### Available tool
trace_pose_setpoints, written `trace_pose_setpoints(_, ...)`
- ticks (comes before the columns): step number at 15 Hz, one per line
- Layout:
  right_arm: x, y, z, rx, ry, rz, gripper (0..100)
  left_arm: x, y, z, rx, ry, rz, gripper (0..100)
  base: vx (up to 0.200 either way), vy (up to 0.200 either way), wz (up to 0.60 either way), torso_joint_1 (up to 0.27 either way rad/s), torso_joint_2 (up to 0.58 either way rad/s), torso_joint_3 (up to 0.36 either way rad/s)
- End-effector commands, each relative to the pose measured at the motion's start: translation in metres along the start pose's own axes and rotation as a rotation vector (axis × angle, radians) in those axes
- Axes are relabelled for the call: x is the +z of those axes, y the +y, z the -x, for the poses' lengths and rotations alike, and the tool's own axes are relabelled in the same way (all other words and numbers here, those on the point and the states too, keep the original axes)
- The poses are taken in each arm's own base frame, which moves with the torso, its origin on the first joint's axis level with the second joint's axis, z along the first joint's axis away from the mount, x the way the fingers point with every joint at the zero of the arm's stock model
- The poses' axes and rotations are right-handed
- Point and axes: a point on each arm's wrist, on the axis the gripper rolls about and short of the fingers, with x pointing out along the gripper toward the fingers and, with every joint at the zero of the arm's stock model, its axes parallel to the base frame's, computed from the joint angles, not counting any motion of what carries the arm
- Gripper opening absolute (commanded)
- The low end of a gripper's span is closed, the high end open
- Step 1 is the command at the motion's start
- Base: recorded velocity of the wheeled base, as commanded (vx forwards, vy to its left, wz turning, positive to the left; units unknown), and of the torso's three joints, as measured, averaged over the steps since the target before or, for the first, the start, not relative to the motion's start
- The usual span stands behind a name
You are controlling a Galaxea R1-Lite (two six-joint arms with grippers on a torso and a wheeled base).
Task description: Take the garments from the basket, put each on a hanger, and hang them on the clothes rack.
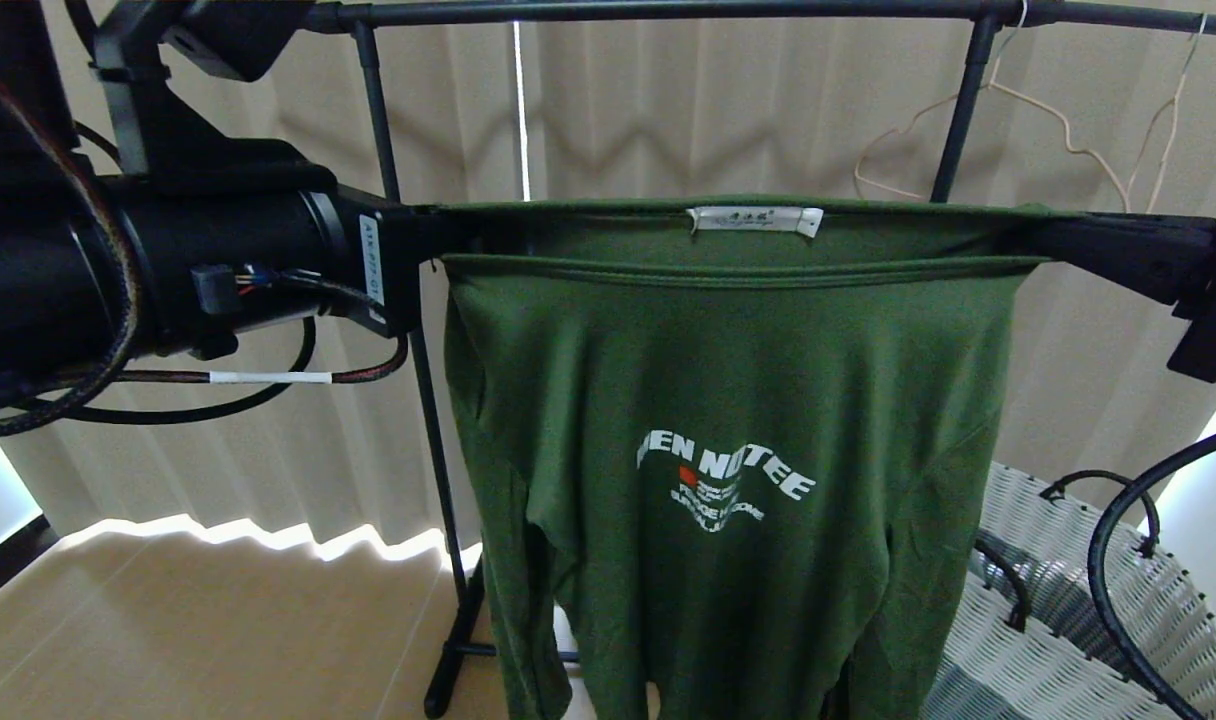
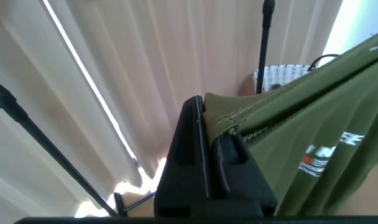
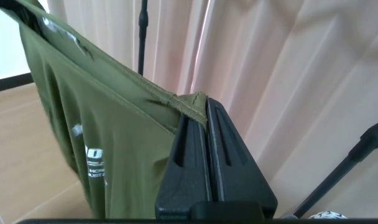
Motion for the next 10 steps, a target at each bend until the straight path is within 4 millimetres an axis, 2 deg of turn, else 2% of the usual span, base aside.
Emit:
trace_pose_setpoints(1,-0.002,0.0011,0.0011,0.004,0.007,0.0,0,0.0005,0.0,0.0002,0.001,-0.002,0.001,0,0.0,0.0,0.0,0.0,0.0,0.0)
trace_pose_setpoints(8,-0.0023,0.0013,0.0015,0.004,0.008,0.021,0,0.0014,-0.0006,0.0012,-0.003,-0.007,-0.003,0,0.0,0.0,0.0,0.0,0.0,0.0)
trace_pose_setpoints(9,-0.0028,0.0013,0.0014,0.005,0.01,0.02,100,0.0017,-0.0009,0.0018,-0.004,-0.009,-0.004,0,0.0,0.0,0.0,0.0,0.0,0.0)
trace_pose_setpoints(10,-0.0051,0.0012,0.0008,0.005,0.017,0.018,100,0.0011,-0.0014,0.0021,-0.006,-0.006,-0.005,0,0.0,0.0,0.0,0.0,0.0,0.0)
